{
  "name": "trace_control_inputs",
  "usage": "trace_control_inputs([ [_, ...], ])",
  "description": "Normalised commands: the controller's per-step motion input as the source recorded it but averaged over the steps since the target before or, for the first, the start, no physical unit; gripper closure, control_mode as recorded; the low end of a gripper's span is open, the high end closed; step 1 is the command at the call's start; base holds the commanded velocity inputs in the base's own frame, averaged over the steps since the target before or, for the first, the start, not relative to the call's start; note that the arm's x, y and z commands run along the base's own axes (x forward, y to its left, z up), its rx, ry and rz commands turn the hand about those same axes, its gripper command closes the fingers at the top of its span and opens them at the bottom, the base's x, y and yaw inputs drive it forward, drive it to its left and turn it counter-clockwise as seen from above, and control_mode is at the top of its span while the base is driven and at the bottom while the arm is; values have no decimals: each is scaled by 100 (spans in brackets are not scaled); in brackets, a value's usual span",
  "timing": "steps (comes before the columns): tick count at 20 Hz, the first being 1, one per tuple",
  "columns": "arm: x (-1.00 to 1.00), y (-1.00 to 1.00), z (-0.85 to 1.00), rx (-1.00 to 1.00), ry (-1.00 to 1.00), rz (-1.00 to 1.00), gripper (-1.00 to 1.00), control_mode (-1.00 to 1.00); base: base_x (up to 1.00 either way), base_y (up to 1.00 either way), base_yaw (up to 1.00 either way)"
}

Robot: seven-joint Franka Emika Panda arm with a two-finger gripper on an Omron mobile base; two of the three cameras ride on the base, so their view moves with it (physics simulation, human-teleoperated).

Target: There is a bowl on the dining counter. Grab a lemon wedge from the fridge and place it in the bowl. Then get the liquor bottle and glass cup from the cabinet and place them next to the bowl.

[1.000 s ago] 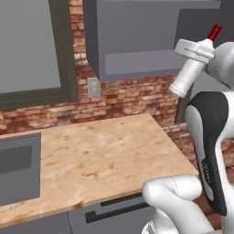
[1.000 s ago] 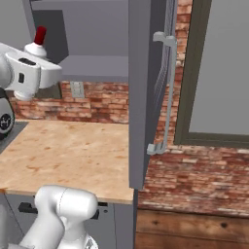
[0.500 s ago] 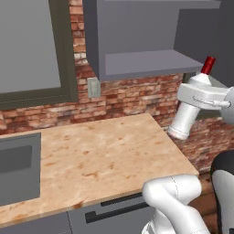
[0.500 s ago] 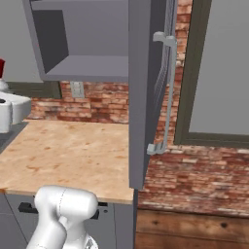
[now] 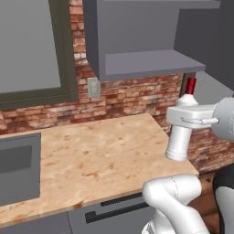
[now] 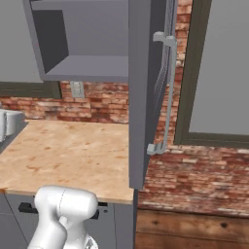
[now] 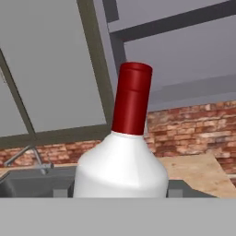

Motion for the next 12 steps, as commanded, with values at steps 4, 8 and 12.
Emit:
trace_control_inputs([
  [4,0,4,-1,-1,4,0,100,100,-20,11,0],
  [8,0,0,0,0,0,0,100,100,-91,28,2],
  [12,0,0,0,0,0,0,100,100,-100,46,12],
])
